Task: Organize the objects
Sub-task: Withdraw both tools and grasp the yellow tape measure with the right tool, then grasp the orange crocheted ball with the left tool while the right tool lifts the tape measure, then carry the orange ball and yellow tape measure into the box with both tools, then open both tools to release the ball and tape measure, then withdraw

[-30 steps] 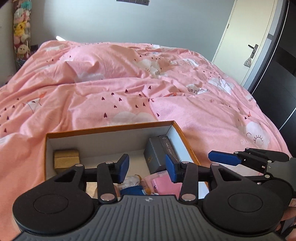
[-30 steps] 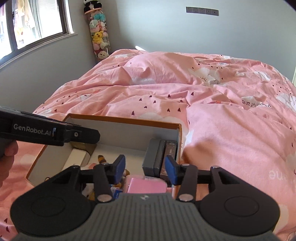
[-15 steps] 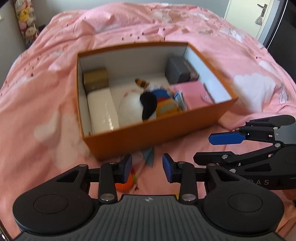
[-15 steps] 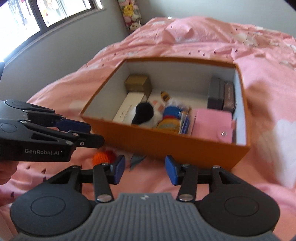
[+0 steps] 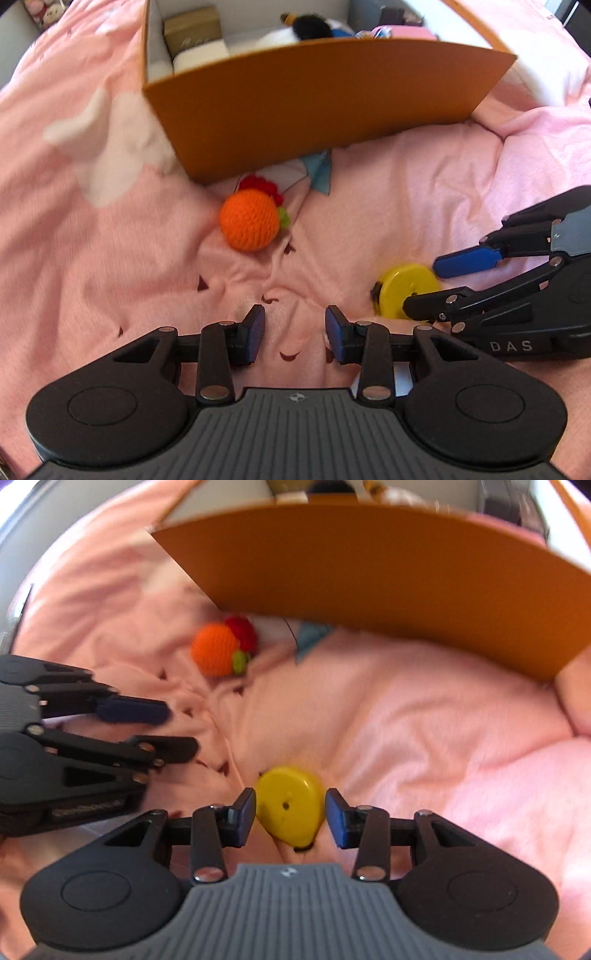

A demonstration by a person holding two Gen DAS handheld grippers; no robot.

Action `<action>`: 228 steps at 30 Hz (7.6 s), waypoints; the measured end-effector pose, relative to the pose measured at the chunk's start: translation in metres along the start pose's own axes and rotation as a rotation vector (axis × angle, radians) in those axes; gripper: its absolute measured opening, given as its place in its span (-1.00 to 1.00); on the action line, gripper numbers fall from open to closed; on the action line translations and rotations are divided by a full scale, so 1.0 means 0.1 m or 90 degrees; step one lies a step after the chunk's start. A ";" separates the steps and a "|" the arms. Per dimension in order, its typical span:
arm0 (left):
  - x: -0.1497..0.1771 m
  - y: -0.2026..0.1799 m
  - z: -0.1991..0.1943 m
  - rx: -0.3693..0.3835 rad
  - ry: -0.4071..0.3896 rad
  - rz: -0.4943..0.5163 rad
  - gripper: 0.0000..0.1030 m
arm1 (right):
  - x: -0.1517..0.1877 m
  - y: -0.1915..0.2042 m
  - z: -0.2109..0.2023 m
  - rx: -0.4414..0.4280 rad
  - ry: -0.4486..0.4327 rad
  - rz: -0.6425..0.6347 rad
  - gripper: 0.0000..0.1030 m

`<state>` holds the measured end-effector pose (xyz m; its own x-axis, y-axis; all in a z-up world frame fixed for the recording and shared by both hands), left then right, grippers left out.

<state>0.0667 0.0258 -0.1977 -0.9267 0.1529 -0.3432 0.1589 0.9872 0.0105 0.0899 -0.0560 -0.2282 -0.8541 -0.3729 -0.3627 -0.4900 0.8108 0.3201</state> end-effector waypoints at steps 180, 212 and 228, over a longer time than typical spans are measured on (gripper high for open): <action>-2.55 0.38 0.28 -0.035 -0.261 -0.044 0.38 | -2.49 -1.02 -0.60 0.170 -0.286 -0.032 -0.32; -1.12 0.19 -0.81 -0.108 -0.337 -0.118 0.57 | -1.04 -0.37 -1.57 0.236 -0.449 0.032 0.27; -0.90 0.16 -0.74 -0.108 -0.312 -0.136 0.57 | -0.84 -0.36 -1.42 0.243 -0.420 0.045 0.27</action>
<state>0.1275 0.0315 -0.0974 -0.6598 -0.0494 -0.7498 -0.1095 0.9935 0.0309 0.1546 -0.1182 -0.0851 -0.5410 -0.0647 -0.8386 -0.2413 0.9671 0.0811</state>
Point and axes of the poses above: each gripper's, at about its wrist camera, not at the fingertips, and z roughly the way its jaws point, y to its left, x to its underside, the point moved 10 cm from there along z, roughly the way its jaws point, and after that the axes turned 7 degrees about -y, right-handed, at the moved point
